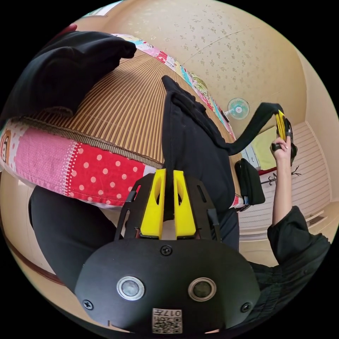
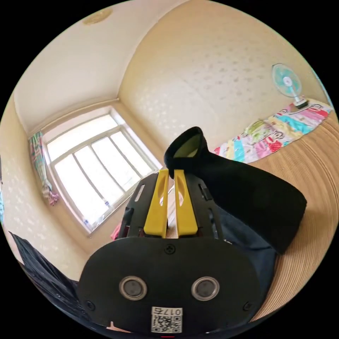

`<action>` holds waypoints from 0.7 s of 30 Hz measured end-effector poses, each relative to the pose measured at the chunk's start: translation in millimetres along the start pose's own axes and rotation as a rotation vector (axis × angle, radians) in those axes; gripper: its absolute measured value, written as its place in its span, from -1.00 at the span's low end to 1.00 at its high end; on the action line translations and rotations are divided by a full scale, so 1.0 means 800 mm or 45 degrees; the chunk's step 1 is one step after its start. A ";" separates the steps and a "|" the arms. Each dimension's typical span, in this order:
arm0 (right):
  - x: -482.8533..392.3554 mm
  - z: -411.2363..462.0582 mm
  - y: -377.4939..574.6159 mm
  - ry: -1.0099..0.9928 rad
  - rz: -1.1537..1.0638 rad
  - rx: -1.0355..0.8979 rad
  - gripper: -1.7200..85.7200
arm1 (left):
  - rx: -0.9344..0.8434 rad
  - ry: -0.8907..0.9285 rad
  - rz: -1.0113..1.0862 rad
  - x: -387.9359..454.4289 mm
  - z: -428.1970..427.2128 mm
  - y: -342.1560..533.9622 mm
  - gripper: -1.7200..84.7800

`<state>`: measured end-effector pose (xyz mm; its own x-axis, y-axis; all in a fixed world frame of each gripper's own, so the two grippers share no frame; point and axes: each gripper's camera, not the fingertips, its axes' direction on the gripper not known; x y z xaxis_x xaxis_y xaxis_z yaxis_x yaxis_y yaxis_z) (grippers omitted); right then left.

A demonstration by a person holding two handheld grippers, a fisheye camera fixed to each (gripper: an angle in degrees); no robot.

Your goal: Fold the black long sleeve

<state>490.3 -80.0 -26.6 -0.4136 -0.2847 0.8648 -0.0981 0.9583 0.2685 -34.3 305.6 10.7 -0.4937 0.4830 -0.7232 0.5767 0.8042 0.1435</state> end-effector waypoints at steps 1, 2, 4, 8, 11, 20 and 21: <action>-0.019 0.072 0.028 -0.062 -0.039 -0.132 -0.84 | 0.004 0.015 -0.005 -0.001 0.000 0.002 -0.85; -0.032 0.136 0.061 -0.107 -0.080 -0.292 -0.82 | 0.007 0.029 -0.008 -0.001 -0.001 0.004 -0.84; -0.033 0.205 0.118 -0.079 -0.047 -0.507 -0.80 | 0.009 0.034 -0.005 0.001 -0.005 0.005 -0.84; -0.015 0.207 0.247 0.031 0.020 -0.616 -0.79 | 0.064 -0.010 0.042 0.024 -0.038 0.013 -0.81; -0.002 0.160 0.325 0.398 -0.014 -0.678 -0.79 | 0.068 -0.021 0.148 0.056 -0.048 0.006 -0.81; 0.073 0.189 0.414 1.106 -0.072 -0.963 -0.81 | -0.341 -0.454 0.391 0.159 0.134 -0.133 -0.98; 0.080 0.204 0.408 1.121 -0.075 -0.991 -0.81 | -0.346 -0.456 0.405 0.164 0.144 -0.147 -0.98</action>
<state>284.1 219.2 47.1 0.3710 -0.5403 0.7553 0.6094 0.7553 0.2410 -92.1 234.7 -178.6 -0.0431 0.6070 -0.7935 0.4488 0.7214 0.5274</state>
